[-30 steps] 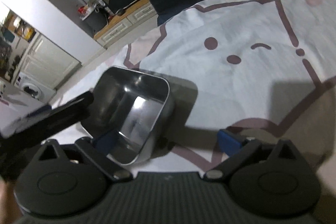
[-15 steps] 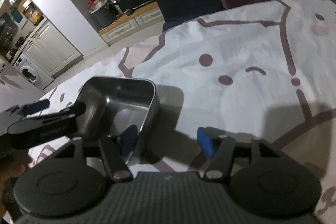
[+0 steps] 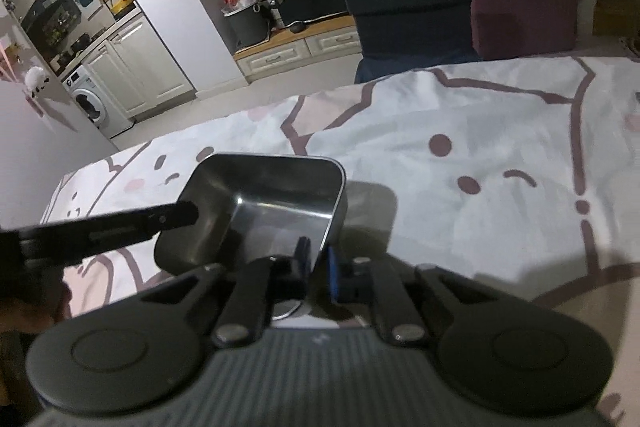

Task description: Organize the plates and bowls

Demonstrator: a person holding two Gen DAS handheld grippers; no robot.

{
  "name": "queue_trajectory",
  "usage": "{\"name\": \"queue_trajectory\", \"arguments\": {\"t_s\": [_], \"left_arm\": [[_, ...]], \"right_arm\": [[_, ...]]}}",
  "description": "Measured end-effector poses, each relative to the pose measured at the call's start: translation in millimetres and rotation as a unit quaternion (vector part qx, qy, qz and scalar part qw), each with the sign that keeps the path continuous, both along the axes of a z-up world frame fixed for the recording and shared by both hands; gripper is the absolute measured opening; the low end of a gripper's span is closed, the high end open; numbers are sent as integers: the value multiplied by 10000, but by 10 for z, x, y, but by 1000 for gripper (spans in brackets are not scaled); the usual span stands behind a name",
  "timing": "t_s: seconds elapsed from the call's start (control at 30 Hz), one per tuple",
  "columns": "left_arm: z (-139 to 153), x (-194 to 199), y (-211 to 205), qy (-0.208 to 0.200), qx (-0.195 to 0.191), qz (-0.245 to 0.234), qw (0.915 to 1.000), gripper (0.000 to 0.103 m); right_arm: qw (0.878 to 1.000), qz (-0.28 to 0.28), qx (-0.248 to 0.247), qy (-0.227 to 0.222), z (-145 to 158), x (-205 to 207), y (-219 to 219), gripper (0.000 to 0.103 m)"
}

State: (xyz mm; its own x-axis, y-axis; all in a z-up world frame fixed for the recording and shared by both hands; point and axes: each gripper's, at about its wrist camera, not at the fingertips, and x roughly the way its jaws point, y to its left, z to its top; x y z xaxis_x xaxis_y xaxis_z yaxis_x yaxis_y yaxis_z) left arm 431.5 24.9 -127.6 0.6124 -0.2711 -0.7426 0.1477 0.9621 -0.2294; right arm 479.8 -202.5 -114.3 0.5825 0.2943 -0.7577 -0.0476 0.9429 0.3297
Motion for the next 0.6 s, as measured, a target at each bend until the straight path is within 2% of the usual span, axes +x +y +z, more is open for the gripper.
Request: {"name": "queue_trajectory", "arguments": {"t_s": [0.1,0.3,0.47,0.6], "left_arm": [[236,-192,24,-153,-130,50,9998,2],[730,-718,52,-421,-128,132,9989,2],[1056,-1213,122,-593,-98,222,9979,2],[1230,-1651,194,-711,-30,285,9971,2]], "right_arm": [[9999,2,40,-96,157,-79,-39,9],[9992,90,80,-391,592,-393,-54,8],[9973,213,156,-685,960,-783,-52,8],[9963,334,225,-764,1097,-1141,8,8]]}}
